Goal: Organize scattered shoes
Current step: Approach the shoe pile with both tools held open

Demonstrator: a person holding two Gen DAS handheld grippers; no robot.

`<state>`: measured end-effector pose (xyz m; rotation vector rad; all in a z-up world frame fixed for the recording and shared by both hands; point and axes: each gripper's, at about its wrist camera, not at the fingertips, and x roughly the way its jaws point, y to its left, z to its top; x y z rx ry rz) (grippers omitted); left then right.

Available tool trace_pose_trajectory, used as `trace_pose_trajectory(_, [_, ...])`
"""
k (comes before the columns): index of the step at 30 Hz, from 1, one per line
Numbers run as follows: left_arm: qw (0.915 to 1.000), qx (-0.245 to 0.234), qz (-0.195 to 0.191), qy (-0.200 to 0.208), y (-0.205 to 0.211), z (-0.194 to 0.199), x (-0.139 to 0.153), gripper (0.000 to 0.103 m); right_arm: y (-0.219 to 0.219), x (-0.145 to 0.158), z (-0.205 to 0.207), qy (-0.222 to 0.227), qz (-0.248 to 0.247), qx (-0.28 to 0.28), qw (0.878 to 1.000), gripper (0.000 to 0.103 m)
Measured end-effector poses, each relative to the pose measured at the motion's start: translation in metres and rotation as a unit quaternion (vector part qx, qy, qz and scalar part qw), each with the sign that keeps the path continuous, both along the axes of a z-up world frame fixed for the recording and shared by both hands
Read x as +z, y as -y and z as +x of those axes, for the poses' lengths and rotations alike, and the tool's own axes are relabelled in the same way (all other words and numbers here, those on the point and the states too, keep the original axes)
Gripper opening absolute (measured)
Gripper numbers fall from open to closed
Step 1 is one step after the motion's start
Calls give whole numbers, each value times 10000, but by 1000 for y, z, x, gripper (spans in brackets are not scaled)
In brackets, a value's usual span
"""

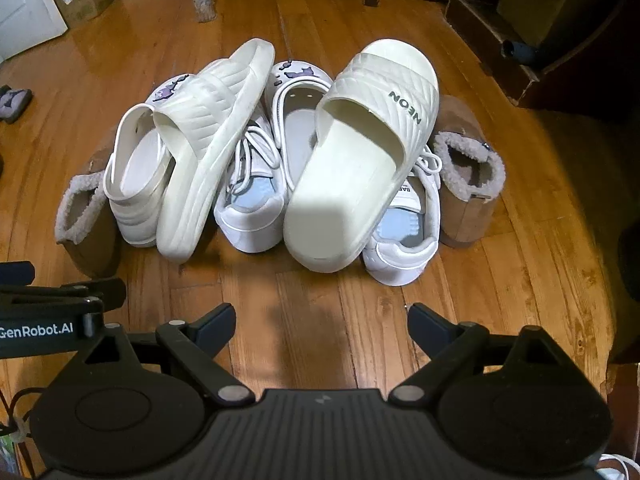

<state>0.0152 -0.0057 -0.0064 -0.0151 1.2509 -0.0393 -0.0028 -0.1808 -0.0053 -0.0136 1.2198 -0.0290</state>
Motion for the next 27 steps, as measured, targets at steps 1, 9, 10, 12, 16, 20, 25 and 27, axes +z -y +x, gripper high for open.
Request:
trace_pose_trajectory(1, [10000,-14,11,0,0,0,0,103,0,0,1,-6,-12,-9,10000,94])
trace_pose_trajectory(9, [10000,-16,0,-69,1,1,-2,103,7,2,0,-23,-125,-38,9999,94])
trace_pose_trajectory(10, [10000,-11,-11,-69,1,1,-2,103,7,3,0,-15,-140,-36,9999,94])
trace_pose_trajectory(12, [10000,-19,-27,-63,1,1,-2,103,9,3,0,-23,-154,-34,9999,94])
trace_pose_trajectory(16, [10000,-18,-29,-86,2,3,-6,103,8,2,1,-65,-162,-31,9998,94])
trace_pose_trajectory(20, [9998,0,-162,-102,2,9,-9,103,3,-7,5,-185,-219,48,9996,94])
trace_pose_trajectory(25, [9980,251,-561,155,-10,36,-11,103,15,-13,16,-427,-245,-275,9984,94])
trace_pose_trajectory(27, [9956,428,-731,396,-13,44,-12,103,21,-13,19,-555,-220,-351,9976,94])
